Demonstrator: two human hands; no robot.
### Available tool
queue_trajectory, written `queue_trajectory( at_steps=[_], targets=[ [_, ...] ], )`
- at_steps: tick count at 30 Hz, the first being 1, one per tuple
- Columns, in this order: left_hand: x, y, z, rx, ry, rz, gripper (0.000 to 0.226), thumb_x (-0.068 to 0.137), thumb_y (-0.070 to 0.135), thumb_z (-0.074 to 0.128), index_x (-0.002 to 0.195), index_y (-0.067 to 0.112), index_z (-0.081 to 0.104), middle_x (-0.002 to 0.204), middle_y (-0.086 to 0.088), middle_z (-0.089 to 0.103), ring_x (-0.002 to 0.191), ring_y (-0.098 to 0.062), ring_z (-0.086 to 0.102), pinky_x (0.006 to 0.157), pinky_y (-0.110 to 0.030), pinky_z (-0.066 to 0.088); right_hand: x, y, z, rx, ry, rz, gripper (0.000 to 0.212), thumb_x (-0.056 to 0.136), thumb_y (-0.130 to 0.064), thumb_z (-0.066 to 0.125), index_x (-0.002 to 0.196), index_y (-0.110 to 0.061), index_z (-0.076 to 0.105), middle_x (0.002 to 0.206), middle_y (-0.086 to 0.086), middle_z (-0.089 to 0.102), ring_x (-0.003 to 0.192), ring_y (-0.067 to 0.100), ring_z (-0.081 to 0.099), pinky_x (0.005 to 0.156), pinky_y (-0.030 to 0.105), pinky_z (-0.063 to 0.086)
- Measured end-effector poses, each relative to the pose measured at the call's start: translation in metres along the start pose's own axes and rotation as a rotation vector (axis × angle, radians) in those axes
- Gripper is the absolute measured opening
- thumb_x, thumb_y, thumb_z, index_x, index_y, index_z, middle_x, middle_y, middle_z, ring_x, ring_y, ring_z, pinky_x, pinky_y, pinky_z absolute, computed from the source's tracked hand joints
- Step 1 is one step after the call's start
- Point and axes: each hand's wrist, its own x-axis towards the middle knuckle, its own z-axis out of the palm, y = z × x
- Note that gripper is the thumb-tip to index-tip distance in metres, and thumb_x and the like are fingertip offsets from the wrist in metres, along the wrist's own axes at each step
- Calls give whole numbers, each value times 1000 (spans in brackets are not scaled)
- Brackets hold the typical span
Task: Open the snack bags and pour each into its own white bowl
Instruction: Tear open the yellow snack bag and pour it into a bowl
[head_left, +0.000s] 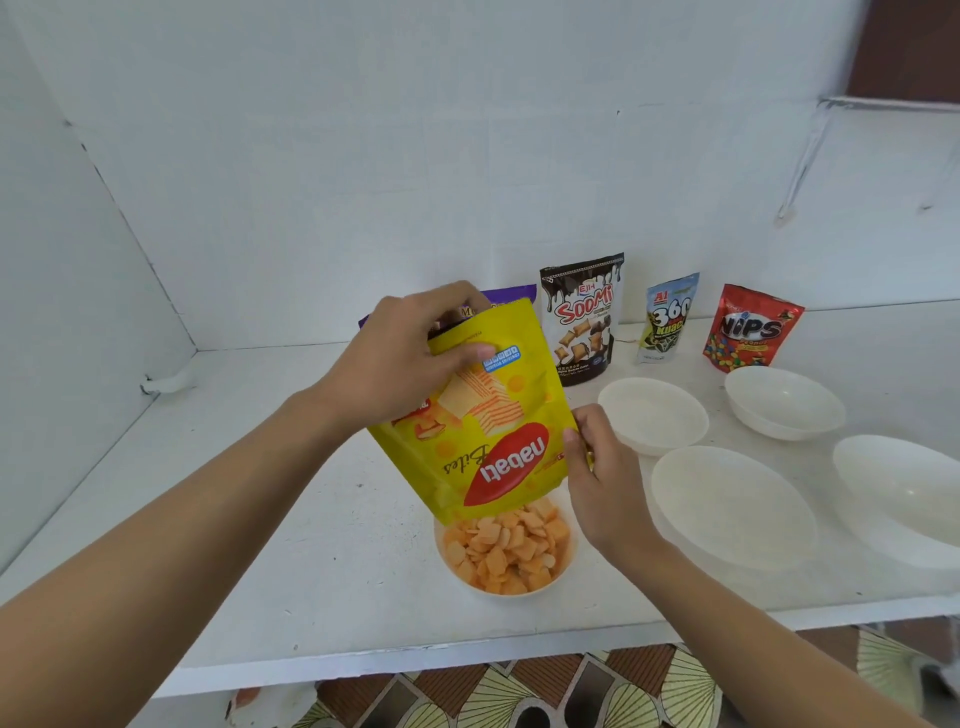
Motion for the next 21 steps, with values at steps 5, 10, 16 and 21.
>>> queue_trajectory(
  at_steps=[5, 10, 16, 21],
  targets=[
    [3, 5, -12, -11, 49, 12, 30, 88, 48, 69, 114, 39, 59, 96, 21, 68, 88, 2, 68, 71, -12, 53, 7, -13, -5, 64, 53, -21, 22, 105, -32, 35, 105, -17, 50, 88, -5, 68, 79, 10, 66, 61, 28, 56],
    [-5, -9, 6, -25, -23, -48, 24, 90, 36, 72, 110, 37, 59, 101, 8, 67, 91, -13, 69, 78, -37, 60, -3, -1, 0, -10, -73, 21, 25, 104, -34, 35, 97, -15, 51, 80, -18, 63, 69, 8, 62, 59, 41, 53],
    [-3, -4, -4, -57, 40, -45, 28, 89, 46, 69, 113, 37, 60, 102, 13, 70, 90, -7, 70, 76, -30, 60, 1, -9, -1, 58, 53, -2, 21, 106, -33, 34, 105, -19, 50, 88, -10, 65, 81, 9, 66, 62, 34, 57],
    [-1, -4, -10, -44, 38, -39, 29, 89, 46, 69, 114, 35, 60, 100, 8, 70, 87, -9, 69, 73, -28, 58, 5, -13, -1, 40, 51, -13, 20, 106, -31, 36, 106, -17, 51, 89, -9, 66, 82, 7, 66, 60, 25, 55]
  ],
)
